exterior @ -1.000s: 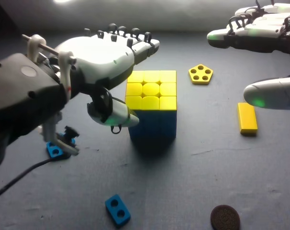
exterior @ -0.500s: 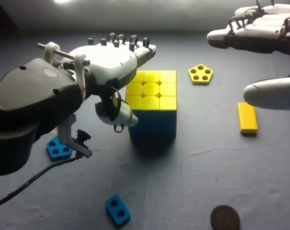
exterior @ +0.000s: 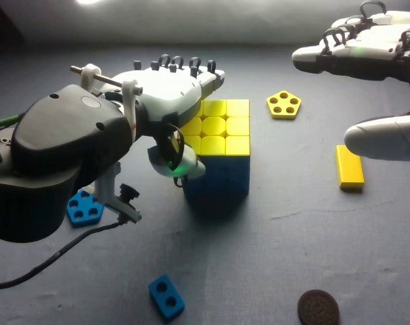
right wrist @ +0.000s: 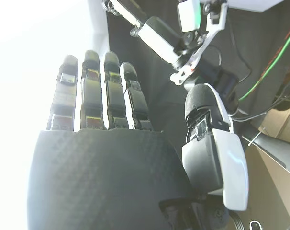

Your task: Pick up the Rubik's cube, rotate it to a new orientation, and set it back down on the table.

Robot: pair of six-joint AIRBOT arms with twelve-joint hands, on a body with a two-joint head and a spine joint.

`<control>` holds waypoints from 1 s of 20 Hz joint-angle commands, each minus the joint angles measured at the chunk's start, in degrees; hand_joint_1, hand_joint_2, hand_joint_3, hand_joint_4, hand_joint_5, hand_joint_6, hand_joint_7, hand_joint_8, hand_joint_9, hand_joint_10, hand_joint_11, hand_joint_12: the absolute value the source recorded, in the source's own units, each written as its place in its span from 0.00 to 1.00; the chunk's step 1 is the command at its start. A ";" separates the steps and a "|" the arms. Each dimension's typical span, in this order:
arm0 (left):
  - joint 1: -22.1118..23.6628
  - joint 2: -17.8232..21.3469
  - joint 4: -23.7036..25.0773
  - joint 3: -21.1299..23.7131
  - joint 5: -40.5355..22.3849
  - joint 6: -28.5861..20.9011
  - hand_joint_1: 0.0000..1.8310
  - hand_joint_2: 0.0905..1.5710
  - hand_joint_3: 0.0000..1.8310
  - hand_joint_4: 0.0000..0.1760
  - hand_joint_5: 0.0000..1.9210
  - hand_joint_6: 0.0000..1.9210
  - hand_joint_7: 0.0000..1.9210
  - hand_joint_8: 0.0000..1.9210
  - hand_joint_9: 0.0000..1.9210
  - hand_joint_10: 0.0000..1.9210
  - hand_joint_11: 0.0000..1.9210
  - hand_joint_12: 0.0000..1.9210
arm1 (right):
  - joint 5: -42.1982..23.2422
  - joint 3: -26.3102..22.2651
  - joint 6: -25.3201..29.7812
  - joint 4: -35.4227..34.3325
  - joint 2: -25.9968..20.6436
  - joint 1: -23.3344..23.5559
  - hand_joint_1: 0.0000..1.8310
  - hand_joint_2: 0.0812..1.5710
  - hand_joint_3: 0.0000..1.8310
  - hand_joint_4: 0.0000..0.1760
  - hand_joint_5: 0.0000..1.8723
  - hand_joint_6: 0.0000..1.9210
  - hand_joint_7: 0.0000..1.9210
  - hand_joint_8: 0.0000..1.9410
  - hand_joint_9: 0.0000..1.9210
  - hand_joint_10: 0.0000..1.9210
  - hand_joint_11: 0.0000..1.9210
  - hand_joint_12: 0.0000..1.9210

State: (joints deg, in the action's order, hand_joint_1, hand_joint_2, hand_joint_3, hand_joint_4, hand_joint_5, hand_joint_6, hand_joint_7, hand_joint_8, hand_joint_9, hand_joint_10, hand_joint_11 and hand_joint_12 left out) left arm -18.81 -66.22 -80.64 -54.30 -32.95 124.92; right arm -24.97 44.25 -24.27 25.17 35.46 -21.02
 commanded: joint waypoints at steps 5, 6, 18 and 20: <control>0.19 -1.59 1.81 -1.69 -1.99 1.12 0.60 0.67 0.01 0.00 0.00 0.00 0.00 0.00 0.00 0.00 0.00 0.00 | -6.17 -0.32 0.12 -1.47 -0.18 0.26 0.04 0.80 0.00 0.00 0.06 0.00 0.10 0.00 0.09 0.00 0.00 0.20; 0.10 -1.79 1.81 -1.90 -1.99 1.14 0.59 0.68 0.01 0.00 0.00 0.00 0.00 0.00 0.00 0.00 0.00 0.00 | -6.17 -0.32 0.12 -1.47 -0.16 0.22 0.04 0.80 0.00 0.00 0.06 0.00 0.09 0.00 0.08 0.00 0.00 0.16; -1.82 -3.35 1.92 -4.99 -1.00 1.47 0.61 0.68 0.00 0.00 0.00 0.00 0.00 0.00 0.00 0.00 0.00 0.00 | -6.23 -0.39 0.11 -1.47 -0.05 -0.36 0.02 0.81 0.00 0.00 0.05 0.00 0.09 0.00 0.08 0.00 0.00 0.07; -1.89 -3.65 2.59 -5.44 -0.15 1.47 0.62 0.67 0.00 0.00 0.00 0.00 0.00 0.00 0.00 0.00 0.00 0.00 | -6.23 -0.40 0.11 -1.46 -0.01 -0.43 0.02 0.81 0.00 0.00 0.05 0.00 0.10 0.00 0.09 0.00 0.00 0.08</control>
State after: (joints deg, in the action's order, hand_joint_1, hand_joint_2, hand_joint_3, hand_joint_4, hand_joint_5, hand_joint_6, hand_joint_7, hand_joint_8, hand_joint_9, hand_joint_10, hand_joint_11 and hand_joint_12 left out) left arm -20.93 -69.87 -80.27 -59.64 -31.94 126.26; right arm -24.97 44.01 -24.27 25.19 35.62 -21.71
